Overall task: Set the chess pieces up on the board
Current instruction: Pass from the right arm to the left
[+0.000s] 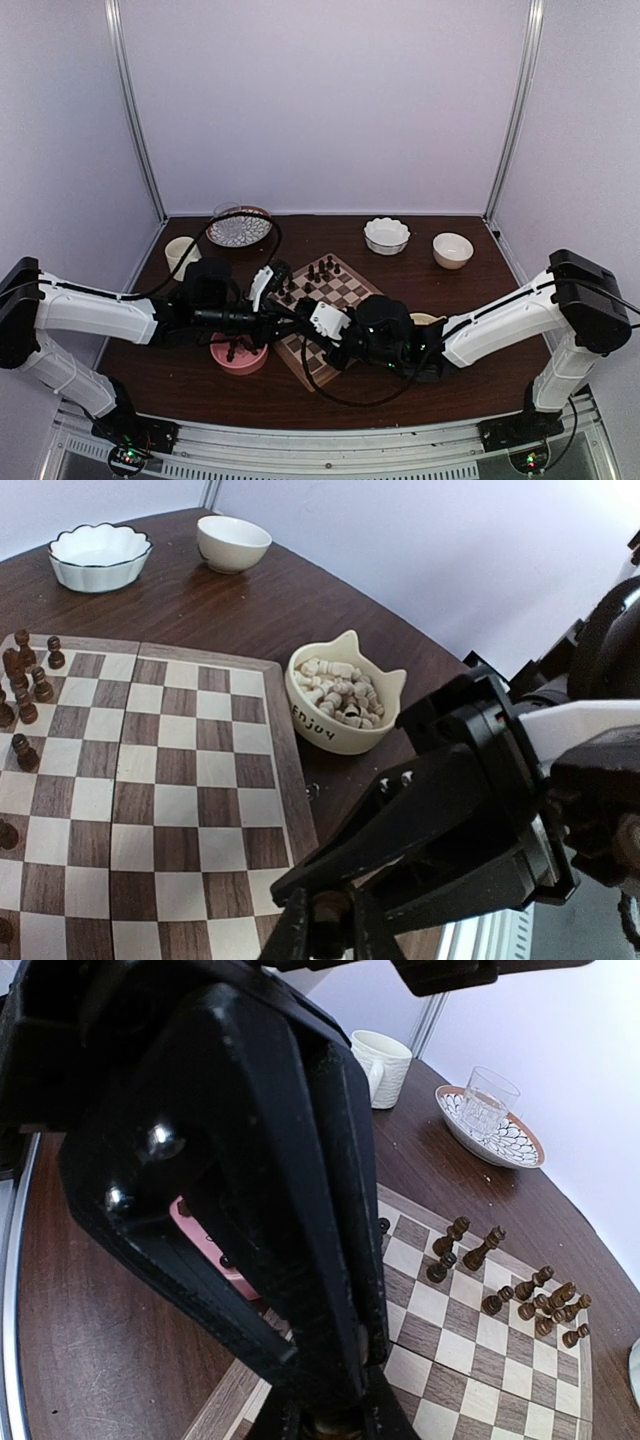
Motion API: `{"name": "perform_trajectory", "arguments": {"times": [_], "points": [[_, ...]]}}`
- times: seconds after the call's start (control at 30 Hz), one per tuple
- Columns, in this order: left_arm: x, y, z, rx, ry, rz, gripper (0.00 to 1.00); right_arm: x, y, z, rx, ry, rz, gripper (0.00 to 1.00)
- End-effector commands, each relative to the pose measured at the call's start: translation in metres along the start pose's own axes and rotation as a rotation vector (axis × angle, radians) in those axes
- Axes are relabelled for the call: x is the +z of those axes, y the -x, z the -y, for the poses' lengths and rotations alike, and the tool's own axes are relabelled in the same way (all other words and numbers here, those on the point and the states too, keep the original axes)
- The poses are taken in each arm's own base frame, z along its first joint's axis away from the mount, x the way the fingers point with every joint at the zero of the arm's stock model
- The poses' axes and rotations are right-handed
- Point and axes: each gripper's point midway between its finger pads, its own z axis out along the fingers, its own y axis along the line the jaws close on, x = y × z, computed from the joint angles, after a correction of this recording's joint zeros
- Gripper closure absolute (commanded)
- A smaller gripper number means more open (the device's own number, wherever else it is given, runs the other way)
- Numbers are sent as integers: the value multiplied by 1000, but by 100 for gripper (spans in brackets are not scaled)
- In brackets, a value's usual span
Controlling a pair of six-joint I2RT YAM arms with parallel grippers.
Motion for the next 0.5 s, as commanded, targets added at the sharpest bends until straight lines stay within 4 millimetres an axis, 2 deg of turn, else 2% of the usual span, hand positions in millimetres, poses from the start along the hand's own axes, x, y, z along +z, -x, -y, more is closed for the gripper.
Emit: {"name": "perform_trajectory", "arguments": {"times": [0.0,0.03,0.07,0.1,0.17,0.23,0.47], "points": [[2,12,4,34,-1,35,92,0,3,5,23,-21,18,100],[1,12,3,36,8,36,94,0,3,4,20,-19,18,100],[1,12,1,37,17,37,97,-1,3,4,19,-18,18,95],[1,12,0,38,27,34,100,-1,3,5,17,-20,17,86],[2,9,-8,39,72,-1,100,-4,3,7,12,-29,20,65],[4,3,-20,40,138,-59,100,-7,3,11,4,-51,17,53],[15,-21,-44,10,235,-211,100,-21,9,24,5,-110,49,45]]}}
